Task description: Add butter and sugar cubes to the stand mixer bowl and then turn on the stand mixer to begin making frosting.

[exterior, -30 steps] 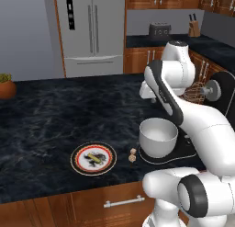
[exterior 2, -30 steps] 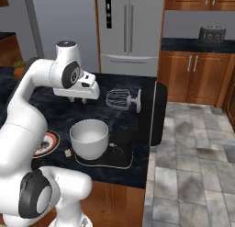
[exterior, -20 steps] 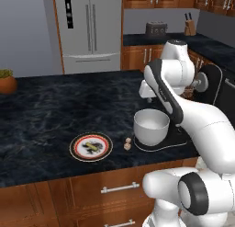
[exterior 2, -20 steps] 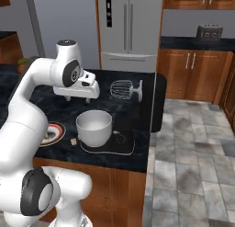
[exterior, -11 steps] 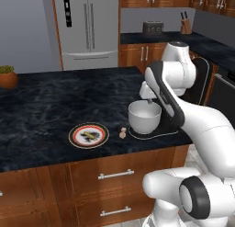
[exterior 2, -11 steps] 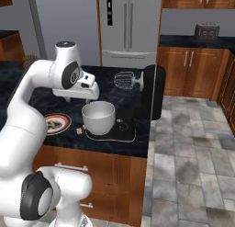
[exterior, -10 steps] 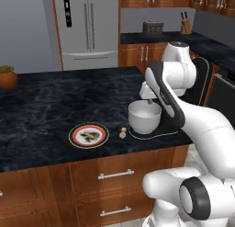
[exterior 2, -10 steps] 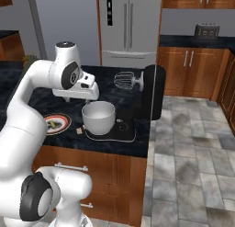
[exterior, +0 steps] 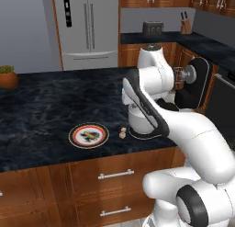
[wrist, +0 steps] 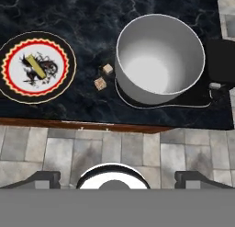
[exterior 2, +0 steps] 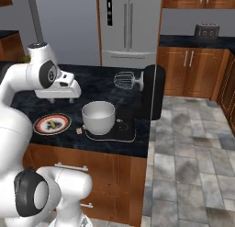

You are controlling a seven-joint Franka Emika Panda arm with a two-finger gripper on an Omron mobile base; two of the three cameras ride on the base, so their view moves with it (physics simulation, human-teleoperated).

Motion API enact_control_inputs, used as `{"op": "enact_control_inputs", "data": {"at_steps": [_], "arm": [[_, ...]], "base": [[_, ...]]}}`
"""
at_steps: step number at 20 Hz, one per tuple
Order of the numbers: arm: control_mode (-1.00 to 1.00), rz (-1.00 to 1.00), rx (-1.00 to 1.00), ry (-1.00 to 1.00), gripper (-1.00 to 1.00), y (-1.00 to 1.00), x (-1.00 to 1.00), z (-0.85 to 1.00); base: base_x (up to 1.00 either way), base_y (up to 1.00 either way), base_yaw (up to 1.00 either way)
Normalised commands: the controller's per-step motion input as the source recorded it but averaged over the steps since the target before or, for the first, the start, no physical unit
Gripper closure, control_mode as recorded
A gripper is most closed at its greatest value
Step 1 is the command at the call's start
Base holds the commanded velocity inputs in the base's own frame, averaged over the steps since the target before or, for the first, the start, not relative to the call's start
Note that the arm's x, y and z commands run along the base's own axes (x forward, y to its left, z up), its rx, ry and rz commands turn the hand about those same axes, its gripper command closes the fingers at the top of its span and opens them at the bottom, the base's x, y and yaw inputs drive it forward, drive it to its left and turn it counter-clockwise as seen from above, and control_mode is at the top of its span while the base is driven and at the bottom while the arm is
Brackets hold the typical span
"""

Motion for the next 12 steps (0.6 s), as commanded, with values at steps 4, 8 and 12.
{"op": "enact_control_inputs", "data": {"at_steps": [4,8,12], "arm": [[-1.00,0.00,-0.09,0.05,-1.00,0.58,0.00,0.00],[-1.00,0.00,-0.13,0.09,-1.00,0.68,0.01,0.00],[-1.00,0.00,-0.13,0.10,-1.00,0.58,0.01,0.00]], "base": [[0.00,0.00,0.00],[0.00,0.00,0.00],[0.00,0.00,0.00]]}}
